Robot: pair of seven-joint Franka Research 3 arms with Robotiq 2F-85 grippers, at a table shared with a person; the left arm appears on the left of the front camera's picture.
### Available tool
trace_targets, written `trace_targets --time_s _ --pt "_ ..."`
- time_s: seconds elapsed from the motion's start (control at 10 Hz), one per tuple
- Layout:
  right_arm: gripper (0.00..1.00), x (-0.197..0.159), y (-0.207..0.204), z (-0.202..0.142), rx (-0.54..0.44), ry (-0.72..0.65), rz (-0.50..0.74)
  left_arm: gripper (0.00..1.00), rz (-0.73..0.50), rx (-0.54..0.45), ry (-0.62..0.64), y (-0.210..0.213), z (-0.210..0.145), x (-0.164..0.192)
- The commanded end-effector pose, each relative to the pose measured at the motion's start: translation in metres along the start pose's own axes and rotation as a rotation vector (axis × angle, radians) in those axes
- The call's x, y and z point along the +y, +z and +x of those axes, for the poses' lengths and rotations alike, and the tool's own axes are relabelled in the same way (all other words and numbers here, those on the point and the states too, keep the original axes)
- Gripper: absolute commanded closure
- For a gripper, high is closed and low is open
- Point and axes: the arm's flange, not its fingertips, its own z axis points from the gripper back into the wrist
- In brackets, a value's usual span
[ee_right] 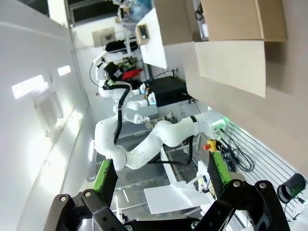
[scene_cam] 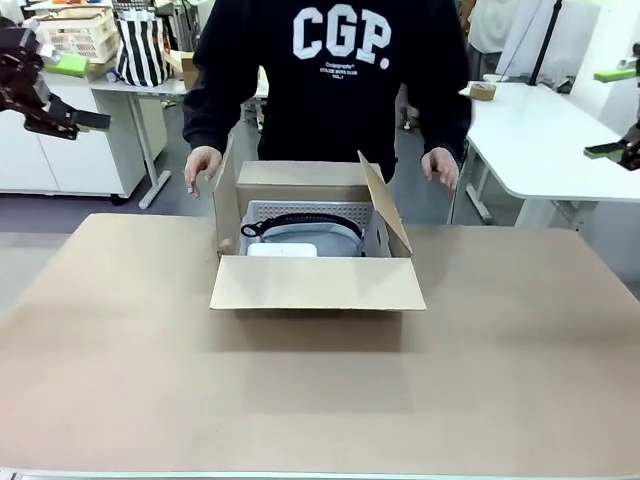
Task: Pack the gift set into the box.
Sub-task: Lift both hands away from the flaps of the Package Box, then press and hold the closed box until the human finishes sealing it.
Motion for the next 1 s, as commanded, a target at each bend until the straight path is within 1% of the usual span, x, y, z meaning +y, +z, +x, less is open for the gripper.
trace_targets --time_s 0.0,0.9 --pt "0.0 0.0016 0.0033 -0.0002 0.001 -0.024 0.007 0.0 0.005 -0.015 0.015 0.0034 -0.0008 -0.0001" --pt "0.0 0.0016 0.0033 -0.0002 0.001 -0.024 0.007 0.0 0.005 -0.015 0.015 0.0034 -0.0008 -0.0001"
